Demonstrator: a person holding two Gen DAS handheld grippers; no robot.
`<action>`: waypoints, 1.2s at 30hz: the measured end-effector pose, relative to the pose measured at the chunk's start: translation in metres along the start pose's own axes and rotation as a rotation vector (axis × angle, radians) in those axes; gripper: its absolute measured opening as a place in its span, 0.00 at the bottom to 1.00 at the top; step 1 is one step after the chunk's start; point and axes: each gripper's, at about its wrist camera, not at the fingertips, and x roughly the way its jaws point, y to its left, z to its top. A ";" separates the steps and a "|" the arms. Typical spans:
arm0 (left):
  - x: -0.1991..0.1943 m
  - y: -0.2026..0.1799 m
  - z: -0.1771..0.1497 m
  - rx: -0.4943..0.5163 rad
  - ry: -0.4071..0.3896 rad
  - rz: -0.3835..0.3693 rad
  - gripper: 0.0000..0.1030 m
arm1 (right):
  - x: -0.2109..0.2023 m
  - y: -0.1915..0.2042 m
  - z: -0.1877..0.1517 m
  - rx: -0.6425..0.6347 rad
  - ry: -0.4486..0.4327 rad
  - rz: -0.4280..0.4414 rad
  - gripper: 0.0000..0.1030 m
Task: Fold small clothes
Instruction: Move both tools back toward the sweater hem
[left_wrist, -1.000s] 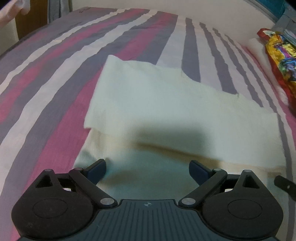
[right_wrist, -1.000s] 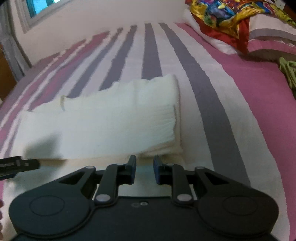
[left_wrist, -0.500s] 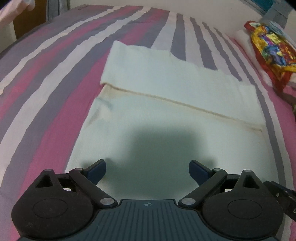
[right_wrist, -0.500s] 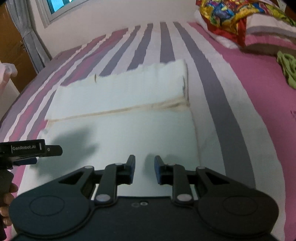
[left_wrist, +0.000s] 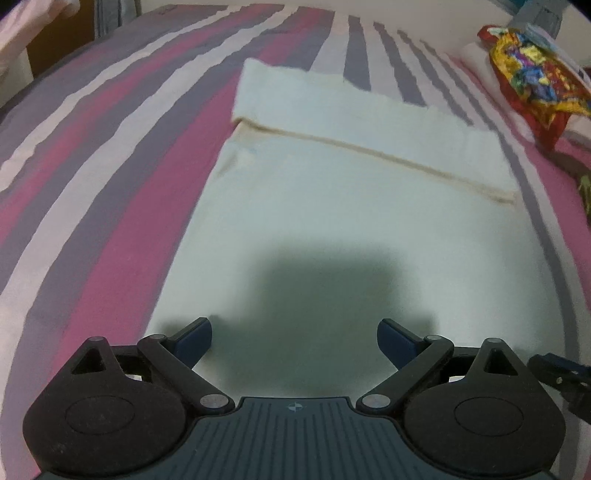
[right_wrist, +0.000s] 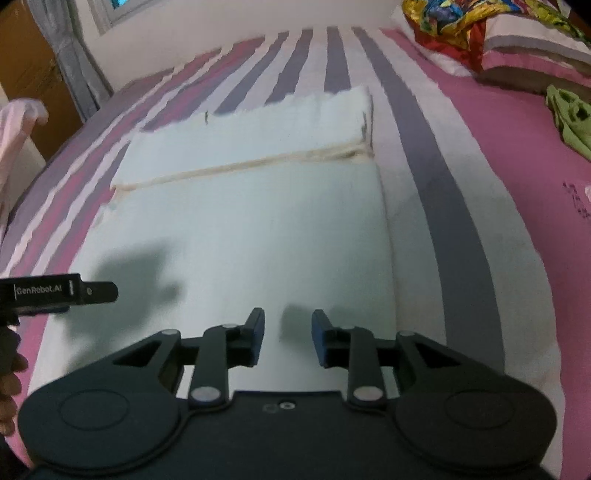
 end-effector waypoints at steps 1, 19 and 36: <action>-0.003 0.001 -0.006 0.009 0.005 0.006 0.93 | -0.002 0.001 -0.007 -0.003 0.008 0.000 0.28; -0.050 0.014 -0.068 0.053 -0.005 0.035 0.93 | -0.047 -0.004 -0.075 0.015 0.056 -0.023 0.37; -0.065 0.070 -0.117 -0.040 0.026 0.059 0.93 | -0.067 -0.019 -0.108 0.076 0.063 -0.044 0.39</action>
